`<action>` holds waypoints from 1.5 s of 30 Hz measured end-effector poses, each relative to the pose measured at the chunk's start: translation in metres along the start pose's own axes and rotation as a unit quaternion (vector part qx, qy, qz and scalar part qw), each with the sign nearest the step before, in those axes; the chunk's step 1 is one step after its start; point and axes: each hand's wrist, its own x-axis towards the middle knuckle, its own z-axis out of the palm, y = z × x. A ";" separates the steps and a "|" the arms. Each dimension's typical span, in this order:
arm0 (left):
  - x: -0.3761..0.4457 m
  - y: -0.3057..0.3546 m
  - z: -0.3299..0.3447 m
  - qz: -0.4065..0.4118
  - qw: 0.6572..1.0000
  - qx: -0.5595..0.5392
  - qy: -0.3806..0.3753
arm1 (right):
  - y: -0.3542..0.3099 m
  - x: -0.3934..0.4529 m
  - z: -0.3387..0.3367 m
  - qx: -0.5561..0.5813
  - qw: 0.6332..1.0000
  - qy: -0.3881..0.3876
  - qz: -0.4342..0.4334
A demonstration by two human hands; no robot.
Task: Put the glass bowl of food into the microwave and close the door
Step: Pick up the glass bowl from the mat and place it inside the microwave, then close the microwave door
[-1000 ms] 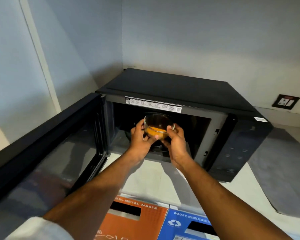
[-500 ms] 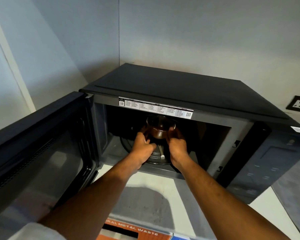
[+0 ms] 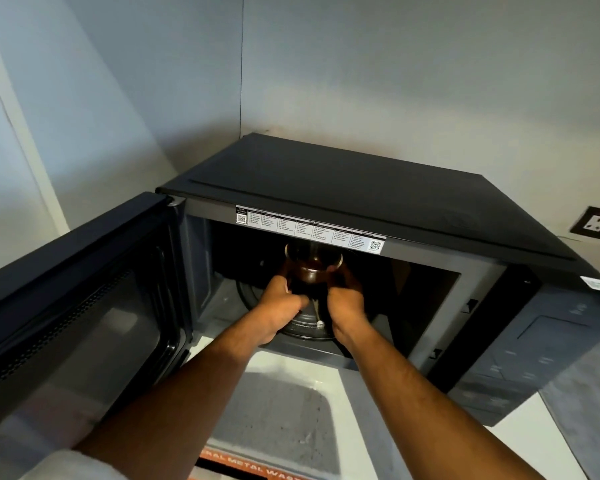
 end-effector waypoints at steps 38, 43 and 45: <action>-0.321 0.156 -0.116 0.097 0.908 0.406 0.029 | -0.175 -0.249 -0.123 -0.187 0.979 -0.073 -0.036; -0.352 0.164 -0.132 0.099 0.799 0.583 0.108 | -0.195 -0.250 -0.166 -0.387 0.913 -0.034 -0.122; -0.363 0.166 -0.138 0.071 0.760 0.633 0.131 | -0.201 -0.244 -0.184 -0.456 0.878 -0.017 -0.142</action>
